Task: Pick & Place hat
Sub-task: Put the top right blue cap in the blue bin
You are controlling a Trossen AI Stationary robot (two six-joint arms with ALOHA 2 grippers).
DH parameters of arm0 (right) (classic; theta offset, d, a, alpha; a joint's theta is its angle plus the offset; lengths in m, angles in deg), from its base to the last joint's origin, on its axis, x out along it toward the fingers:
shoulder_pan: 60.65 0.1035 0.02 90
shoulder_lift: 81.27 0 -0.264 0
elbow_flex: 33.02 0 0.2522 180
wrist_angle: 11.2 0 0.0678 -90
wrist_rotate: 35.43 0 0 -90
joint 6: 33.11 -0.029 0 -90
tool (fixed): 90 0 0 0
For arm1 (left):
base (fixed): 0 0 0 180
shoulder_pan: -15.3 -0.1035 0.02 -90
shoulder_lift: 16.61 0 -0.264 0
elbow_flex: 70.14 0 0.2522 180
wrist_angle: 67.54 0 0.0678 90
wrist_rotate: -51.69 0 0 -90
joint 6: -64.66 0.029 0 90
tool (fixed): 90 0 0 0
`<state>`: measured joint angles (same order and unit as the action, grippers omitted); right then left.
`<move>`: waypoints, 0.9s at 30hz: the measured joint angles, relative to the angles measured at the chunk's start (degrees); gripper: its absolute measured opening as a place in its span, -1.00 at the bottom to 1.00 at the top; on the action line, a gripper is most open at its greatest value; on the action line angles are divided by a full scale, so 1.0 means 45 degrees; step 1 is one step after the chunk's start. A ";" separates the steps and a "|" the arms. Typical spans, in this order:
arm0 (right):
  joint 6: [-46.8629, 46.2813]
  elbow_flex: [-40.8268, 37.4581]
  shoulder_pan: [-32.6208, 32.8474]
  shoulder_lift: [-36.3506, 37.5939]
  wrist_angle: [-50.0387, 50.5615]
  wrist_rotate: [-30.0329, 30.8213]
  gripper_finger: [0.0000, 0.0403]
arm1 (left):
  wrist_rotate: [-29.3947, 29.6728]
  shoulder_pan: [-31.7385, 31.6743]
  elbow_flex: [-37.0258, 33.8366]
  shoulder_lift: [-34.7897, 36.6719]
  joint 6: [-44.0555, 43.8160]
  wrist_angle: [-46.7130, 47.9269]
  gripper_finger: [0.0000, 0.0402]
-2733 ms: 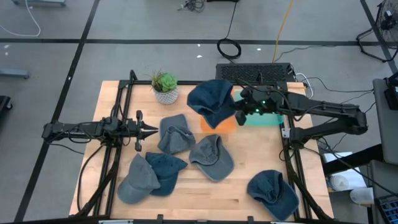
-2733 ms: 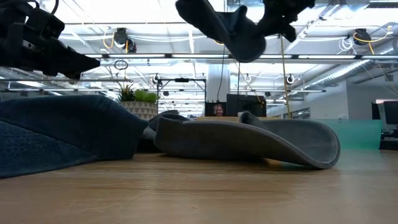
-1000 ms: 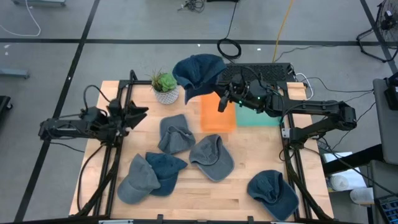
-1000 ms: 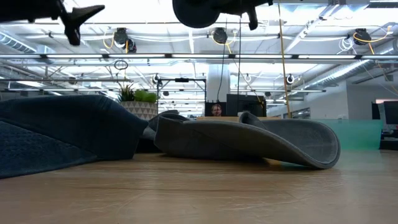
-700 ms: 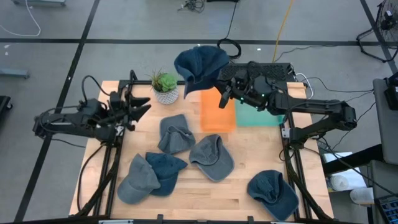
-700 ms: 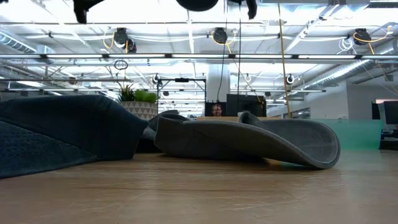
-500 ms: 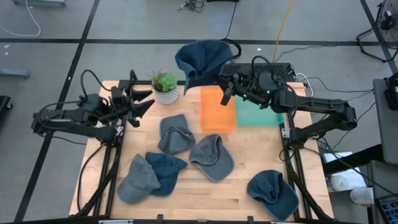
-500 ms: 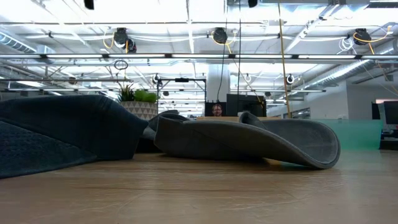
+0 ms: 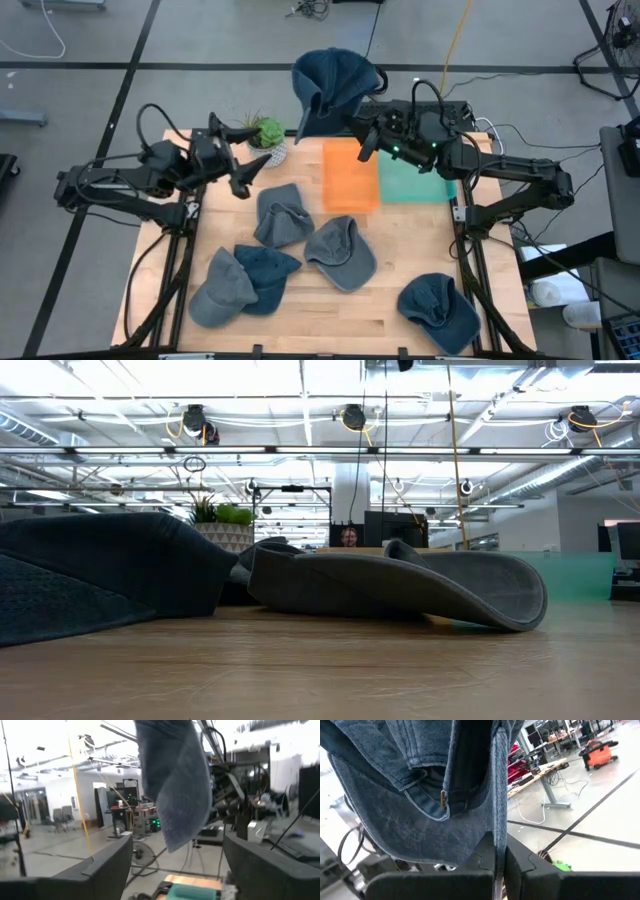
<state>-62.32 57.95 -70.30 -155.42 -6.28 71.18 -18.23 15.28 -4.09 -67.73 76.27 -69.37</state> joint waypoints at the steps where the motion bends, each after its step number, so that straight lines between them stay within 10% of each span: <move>1: -0.0096 0.0000 0.0000 0.0000 -0.0076 -0.0017 -1.00 | 0.0000 -0.0003 0.0102 -0.0178 0.0236 0.0002 0.61; 27: -0.1264 -0.0005 0.0505 0.0000 -0.2450 -0.0740 -1.00 | -0.0005 -0.0003 0.0826 -0.3773 0.2328 -0.4930 0.61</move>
<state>-68.01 57.93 -68.02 -155.42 -17.30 67.84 -18.26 15.27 -0.37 -84.71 86.75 -91.55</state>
